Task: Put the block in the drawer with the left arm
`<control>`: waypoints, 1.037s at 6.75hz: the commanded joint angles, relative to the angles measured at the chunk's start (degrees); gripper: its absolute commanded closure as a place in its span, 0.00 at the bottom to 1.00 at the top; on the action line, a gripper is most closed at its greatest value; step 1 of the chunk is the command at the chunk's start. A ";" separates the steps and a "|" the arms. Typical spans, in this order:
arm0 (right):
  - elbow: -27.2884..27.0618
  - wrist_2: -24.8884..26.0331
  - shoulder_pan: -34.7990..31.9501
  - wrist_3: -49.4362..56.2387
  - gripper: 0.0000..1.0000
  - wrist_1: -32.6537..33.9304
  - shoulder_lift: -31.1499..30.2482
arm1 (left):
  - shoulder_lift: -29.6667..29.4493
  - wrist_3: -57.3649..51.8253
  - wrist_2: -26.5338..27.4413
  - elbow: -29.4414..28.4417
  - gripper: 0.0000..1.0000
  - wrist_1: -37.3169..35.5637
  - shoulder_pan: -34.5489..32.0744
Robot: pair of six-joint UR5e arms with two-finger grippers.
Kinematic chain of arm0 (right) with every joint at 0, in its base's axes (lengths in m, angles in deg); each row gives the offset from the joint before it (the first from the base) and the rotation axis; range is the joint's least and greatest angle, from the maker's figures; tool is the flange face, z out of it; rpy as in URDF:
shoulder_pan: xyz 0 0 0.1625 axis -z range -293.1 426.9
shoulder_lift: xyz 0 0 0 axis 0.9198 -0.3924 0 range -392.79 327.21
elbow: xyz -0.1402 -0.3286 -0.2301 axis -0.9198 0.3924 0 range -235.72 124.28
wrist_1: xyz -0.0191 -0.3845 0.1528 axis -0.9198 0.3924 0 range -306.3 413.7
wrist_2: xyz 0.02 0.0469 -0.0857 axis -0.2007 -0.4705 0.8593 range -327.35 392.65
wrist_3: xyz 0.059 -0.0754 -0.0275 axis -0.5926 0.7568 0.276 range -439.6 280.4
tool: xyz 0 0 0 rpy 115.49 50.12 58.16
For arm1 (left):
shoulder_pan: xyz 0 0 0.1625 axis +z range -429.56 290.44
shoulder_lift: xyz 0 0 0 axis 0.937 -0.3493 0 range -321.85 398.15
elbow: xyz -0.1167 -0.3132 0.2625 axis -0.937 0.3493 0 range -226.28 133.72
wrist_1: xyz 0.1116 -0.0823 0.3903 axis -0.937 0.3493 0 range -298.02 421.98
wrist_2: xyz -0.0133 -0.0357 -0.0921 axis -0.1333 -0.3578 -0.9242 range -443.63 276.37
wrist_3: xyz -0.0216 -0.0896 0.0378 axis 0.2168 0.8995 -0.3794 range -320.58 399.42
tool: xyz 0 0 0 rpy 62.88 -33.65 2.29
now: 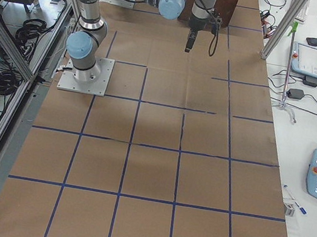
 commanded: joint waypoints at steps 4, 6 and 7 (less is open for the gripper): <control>0.00 0.00 0.00 -0.08 0.00 0.00 -0.03 | 8.77 8.37 1.25 -1.04 0.02 7.79 -1.75; 0.00 0.00 0.00 0.01 0.00 0.00 -0.03 | 12.39 17.78 1.24 -1.04 0.02 10.88 -8.57; 0.00 0.00 0.00 -0.08 0.00 0.00 -0.03 | 13.45 22.62 1.24 -1.04 0.02 12.19 -12.18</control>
